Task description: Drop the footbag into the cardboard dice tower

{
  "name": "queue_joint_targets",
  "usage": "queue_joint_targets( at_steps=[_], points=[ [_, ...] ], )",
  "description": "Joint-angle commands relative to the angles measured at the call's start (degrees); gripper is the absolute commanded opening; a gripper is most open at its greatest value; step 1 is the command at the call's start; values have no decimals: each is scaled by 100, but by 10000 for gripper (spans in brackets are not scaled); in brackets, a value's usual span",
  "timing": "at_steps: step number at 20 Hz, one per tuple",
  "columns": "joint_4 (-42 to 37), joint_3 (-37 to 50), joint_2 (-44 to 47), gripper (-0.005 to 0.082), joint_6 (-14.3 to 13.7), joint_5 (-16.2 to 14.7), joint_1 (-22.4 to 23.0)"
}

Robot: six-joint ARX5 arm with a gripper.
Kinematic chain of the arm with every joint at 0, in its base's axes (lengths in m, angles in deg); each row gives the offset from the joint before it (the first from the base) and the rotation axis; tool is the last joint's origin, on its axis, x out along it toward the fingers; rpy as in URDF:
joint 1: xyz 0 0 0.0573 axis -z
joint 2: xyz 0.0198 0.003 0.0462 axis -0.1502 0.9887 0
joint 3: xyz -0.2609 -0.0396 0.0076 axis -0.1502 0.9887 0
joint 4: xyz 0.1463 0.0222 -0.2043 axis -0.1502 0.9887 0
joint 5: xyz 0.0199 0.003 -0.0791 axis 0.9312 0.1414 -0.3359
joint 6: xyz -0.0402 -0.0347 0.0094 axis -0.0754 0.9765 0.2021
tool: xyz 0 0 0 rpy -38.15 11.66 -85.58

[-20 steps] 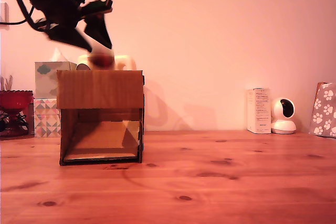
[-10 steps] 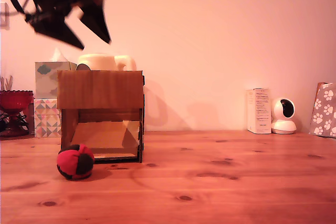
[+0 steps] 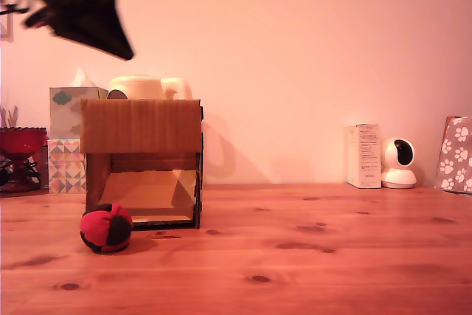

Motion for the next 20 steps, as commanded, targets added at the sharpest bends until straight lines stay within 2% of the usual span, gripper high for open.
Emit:
queue_joint_targets(
  at_steps=[1, 9, 13, 16, 20],
  points=[
    [-323, 398, -227, 2, 42, -48, 17],
    [-1327, 2446, -1587, 1, 361, -79, 17],
    [-1725, 3314, -2153, 1, 719, -76, 17],
    [-1709, 3781, -2448, 2, 922, -79, 17],
    [-1386, 3899, -2376, 2, 894, -76, 57]
  ],
)
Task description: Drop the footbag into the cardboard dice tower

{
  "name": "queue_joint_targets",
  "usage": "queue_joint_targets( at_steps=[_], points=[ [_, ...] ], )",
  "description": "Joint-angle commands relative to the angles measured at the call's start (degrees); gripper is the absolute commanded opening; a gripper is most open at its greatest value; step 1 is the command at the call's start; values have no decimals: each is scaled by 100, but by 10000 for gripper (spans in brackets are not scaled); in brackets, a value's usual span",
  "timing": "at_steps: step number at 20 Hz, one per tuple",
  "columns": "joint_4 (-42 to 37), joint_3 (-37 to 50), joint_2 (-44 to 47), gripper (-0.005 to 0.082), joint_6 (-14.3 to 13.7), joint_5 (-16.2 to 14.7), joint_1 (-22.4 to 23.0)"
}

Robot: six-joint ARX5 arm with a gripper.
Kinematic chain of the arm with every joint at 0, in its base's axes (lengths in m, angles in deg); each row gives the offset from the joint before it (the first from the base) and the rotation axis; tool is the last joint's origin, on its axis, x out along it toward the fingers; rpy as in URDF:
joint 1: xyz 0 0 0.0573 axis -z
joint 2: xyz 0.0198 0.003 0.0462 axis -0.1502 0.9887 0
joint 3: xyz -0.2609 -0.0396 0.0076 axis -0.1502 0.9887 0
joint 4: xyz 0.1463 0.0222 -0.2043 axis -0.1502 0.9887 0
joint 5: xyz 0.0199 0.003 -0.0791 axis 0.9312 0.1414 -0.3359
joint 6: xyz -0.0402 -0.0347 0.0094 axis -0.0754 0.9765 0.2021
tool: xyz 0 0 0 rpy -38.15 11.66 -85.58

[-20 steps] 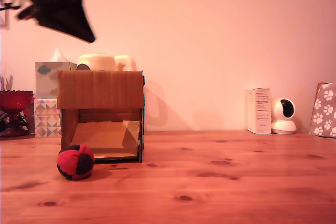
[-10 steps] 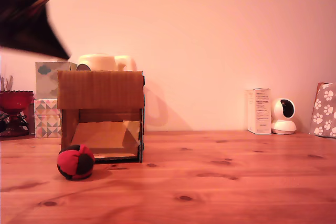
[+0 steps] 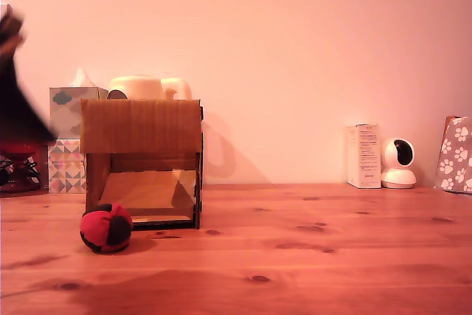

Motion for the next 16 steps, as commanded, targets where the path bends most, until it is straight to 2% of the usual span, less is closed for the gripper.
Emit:
queue_joint_targets(
  at_steps=[1, 5, 12, 13, 14, 16],
  points=[
    [-2, 79, 94, 2, 13, 0, 31],
    [-227, 79, 393, 2, 11, 2, 81],
    [-1128, 79, 1311, 3, 9, 0, 81],
    [-1237, 79, 1421, 33, -7, -2, 81],
    [-1377, 79, 1528, 158, -33, -7, 81],
    [-1751, 79, 1738, 663, -50, 44, 81]
  ],
)
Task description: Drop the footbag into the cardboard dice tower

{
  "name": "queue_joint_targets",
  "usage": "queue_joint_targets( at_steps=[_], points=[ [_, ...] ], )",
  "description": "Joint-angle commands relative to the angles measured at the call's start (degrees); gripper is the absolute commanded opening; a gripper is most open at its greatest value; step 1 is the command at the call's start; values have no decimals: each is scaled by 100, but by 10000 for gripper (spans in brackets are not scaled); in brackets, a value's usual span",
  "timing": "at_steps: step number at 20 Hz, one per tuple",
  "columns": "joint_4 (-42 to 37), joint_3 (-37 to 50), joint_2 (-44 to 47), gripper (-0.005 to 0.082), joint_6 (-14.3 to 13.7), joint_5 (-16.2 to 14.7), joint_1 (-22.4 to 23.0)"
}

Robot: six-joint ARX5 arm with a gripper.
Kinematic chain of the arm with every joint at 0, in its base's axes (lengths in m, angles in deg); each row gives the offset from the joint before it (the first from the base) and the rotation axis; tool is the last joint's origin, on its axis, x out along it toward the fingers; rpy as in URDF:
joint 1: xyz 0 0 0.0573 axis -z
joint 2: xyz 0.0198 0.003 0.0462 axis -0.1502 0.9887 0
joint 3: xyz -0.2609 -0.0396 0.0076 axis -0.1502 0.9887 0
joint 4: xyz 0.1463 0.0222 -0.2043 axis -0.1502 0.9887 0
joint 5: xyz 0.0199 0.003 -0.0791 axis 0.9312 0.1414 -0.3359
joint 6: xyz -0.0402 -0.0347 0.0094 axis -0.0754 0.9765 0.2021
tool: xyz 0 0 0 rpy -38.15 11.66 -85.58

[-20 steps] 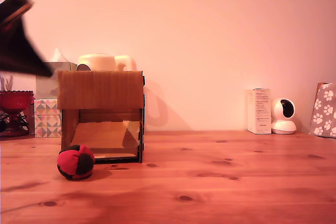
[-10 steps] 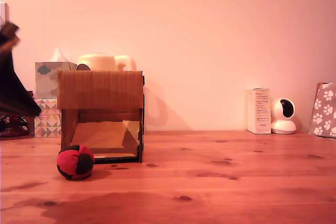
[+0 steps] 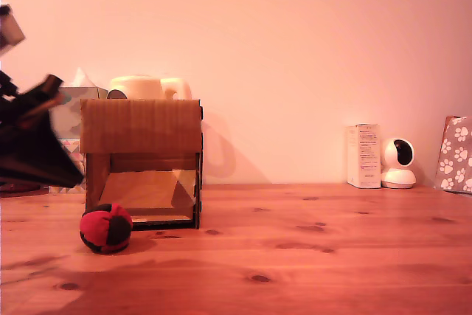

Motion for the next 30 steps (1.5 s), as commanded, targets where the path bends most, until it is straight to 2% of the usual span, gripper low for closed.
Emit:
queue_joint_targets(
  at_steps=[1, 2, 3, 8, 10, 16, 23, 24, 25, 27, 28, 29, 30],
  points=[
    [-321, 76, 179, 810, -55, 31, 15],
    [-485, 76, 286, 756, -151, 33, 15],
    [-643, 76, 389, 744, -153, 44, 15],
    [-1438, 76, 916, 745, -184, 216, 15],
    [-1797, 76, 1233, 745, -372, 372, 15],
    [-2800, 59, 2251, 745, -428, 389, 15],
    [-2970, -286, 3101, 731, -431, 326, 15],
    [-2968, -319, 3134, 678, -431, 326, 15],
    [-2966, -339, 3139, 560, -431, 326, 15],
    [-2968, -367, 3136, 243, -428, 330, 15],
    [-2957, -372, 3136, 134, -431, 326, 15],
    [-2964, -372, 3136, 91, -431, 326, 15],
    [-2968, -374, 3128, 92, -431, 326, 15]
  ],
)
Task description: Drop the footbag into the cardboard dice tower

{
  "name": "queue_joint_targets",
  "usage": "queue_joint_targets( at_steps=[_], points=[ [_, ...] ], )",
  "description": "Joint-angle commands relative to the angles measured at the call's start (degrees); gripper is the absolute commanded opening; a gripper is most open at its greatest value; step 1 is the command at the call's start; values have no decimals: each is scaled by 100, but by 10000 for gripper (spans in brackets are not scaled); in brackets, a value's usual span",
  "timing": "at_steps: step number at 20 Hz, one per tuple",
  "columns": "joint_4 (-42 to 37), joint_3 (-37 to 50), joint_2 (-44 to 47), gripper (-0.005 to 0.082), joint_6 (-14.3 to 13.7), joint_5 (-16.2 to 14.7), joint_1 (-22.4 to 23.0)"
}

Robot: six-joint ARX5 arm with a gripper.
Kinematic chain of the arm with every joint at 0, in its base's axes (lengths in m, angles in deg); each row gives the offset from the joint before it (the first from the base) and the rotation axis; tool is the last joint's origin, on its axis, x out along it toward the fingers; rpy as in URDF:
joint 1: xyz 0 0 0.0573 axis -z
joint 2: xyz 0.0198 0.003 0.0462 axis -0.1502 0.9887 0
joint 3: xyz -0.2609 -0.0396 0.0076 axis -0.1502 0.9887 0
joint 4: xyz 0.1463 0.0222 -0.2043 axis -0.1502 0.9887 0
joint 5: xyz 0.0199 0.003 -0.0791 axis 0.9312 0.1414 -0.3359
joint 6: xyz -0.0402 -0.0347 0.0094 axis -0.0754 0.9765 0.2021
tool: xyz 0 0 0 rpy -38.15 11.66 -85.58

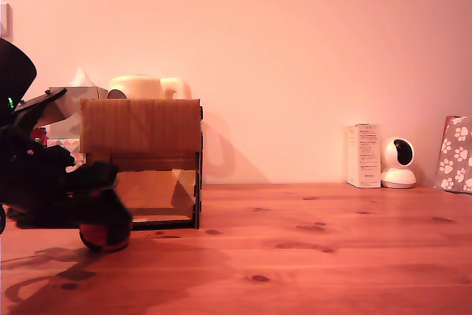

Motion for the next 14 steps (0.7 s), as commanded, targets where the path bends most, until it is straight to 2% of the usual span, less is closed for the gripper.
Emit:
queue_joint_targets(
  at_steps=[1, 4, 7, 11, 14],
  points=[
    [-37, 20, 48, 92, -46, -26, 15],
    [24, 20, -9, 92, -39, -122, 15],
    [330, 20, -341, 92, -31, -452, 15],
    [1141, 20, -1241, 92, -42, -684, 15],
    [1687, 20, -2072, 92, -42, -691, 15]
  ],
)
